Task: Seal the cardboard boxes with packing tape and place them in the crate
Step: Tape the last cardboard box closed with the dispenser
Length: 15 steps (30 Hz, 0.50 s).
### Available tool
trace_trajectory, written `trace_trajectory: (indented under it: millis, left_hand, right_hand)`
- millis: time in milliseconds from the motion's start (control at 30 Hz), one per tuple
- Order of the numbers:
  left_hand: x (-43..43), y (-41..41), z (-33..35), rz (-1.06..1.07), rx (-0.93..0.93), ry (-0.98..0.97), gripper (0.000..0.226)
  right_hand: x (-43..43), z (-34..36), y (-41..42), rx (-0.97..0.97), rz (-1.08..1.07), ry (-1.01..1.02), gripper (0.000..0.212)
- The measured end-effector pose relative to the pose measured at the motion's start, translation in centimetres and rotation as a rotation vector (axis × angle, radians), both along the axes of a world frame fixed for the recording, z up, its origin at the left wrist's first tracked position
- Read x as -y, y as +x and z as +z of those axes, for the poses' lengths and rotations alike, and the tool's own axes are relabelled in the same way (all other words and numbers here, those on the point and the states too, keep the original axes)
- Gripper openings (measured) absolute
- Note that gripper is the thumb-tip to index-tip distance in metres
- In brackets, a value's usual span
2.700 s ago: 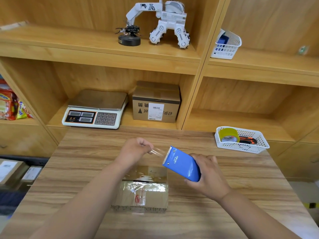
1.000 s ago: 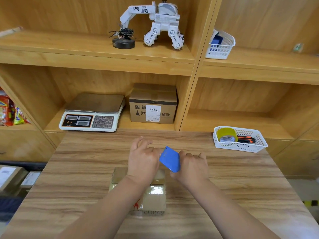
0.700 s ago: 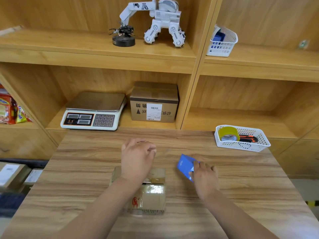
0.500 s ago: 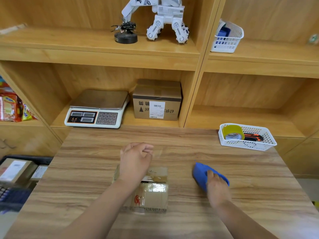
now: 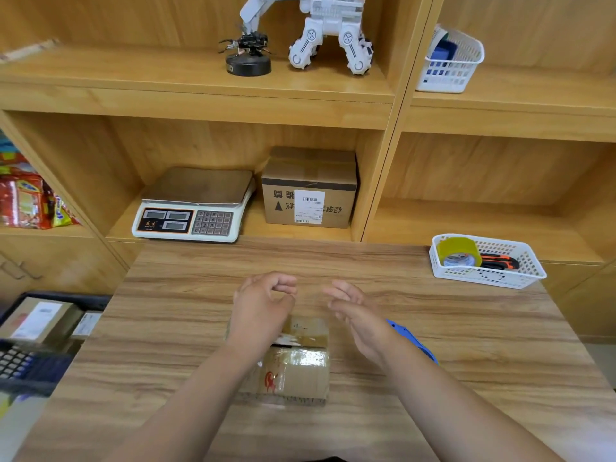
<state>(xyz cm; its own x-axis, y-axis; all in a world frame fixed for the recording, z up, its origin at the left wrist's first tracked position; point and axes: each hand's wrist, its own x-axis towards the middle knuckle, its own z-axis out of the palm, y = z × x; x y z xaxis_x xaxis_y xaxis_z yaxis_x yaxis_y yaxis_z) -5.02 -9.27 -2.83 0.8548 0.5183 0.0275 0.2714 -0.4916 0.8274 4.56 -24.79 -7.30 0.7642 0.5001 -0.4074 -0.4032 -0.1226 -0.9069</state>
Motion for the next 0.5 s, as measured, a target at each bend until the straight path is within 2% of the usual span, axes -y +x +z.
trace_trajectory:
  millis: [167, 333, 500]
  left_hand:
    - [-0.7, -0.3, -0.1, 0.027, -0.036, -0.065, 0.025]
    - [-1.1, -0.6, -0.7, 0.057, -0.063, -0.17, 0.021]
    - [-1.2, -0.5, -1.1, 0.04, -0.087, -0.235, 0.016]
  right_hand:
    - [-1.2, -0.1, -0.2, 0.019, -0.116, 0.041, 0.012]
    - [-1.5, -1.0, -0.3, 0.068, -0.178, 0.024, 0.022]
    - [-1.9, -1.4, 0.0, 0.056, -0.191, -0.023, 0.009]
